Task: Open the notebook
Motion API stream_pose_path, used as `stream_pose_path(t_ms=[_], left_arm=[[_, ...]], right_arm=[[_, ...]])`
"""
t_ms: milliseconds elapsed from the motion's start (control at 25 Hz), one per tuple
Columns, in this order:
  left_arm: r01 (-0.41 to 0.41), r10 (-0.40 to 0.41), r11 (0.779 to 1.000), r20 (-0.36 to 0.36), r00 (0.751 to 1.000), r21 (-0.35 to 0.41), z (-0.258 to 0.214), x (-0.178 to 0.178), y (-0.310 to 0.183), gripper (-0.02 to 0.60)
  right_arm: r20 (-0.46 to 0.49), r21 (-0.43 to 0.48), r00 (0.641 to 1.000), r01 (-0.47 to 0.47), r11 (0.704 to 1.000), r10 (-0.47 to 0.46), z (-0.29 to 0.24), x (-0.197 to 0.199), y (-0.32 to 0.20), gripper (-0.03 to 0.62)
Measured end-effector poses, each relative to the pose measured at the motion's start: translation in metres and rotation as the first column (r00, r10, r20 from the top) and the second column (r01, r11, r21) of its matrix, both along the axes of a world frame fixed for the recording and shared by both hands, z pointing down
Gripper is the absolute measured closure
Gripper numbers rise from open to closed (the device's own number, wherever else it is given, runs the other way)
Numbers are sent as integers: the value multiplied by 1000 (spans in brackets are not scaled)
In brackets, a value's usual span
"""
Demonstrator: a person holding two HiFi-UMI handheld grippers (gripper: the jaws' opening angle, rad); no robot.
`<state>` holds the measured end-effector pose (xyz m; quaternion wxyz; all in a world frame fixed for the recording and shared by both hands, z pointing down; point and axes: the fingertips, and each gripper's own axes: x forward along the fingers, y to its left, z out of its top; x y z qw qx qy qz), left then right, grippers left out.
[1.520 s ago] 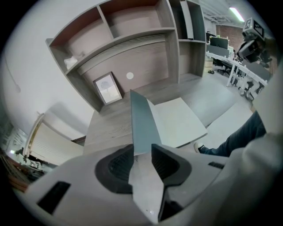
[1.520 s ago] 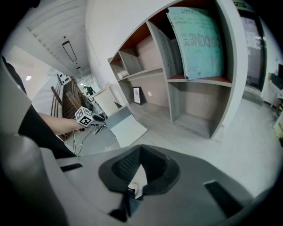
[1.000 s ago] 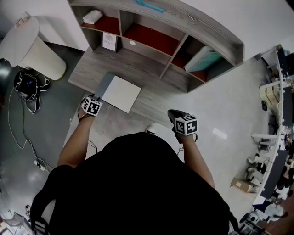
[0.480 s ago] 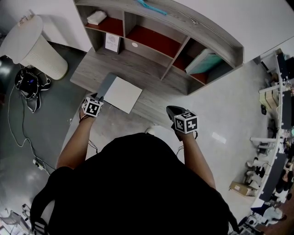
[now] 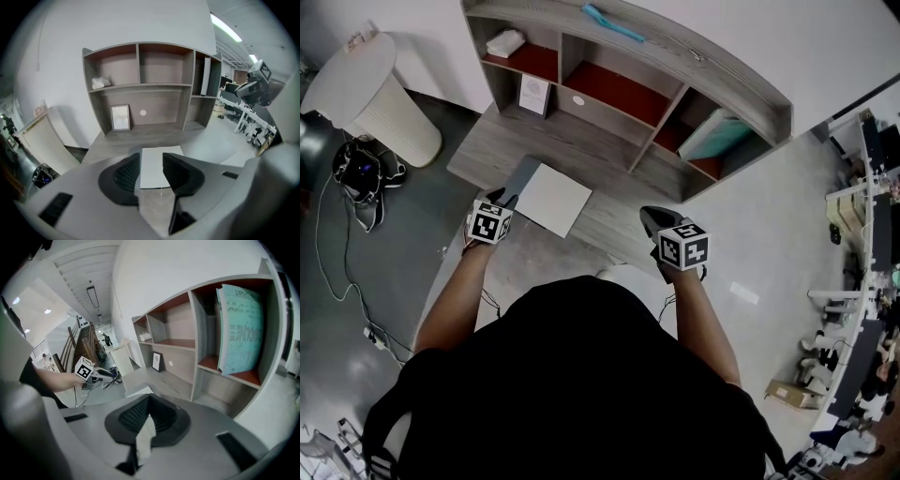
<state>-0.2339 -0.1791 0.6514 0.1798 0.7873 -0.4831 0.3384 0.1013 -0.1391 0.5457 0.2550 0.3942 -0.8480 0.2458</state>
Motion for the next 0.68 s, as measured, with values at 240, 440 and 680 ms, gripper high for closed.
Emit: stream_pose_path(t_ms=[240, 440, 680], left_arm=[[-13, 14, 999, -28, 1000, 33, -23, 4, 7, 423], [1, 1, 999, -72, 997, 34, -30, 2, 14, 423], [-8, 11, 999, -81, 997, 38, -38, -1, 27, 423]], right_arm=[[-11, 46, 1000, 30, 999, -29, -20, -14, 4, 594], [-18, 50, 1000, 25, 998, -25, -21, -15, 6, 594], [-17, 58, 1000, 8, 998, -7, -26, -15, 14, 594]])
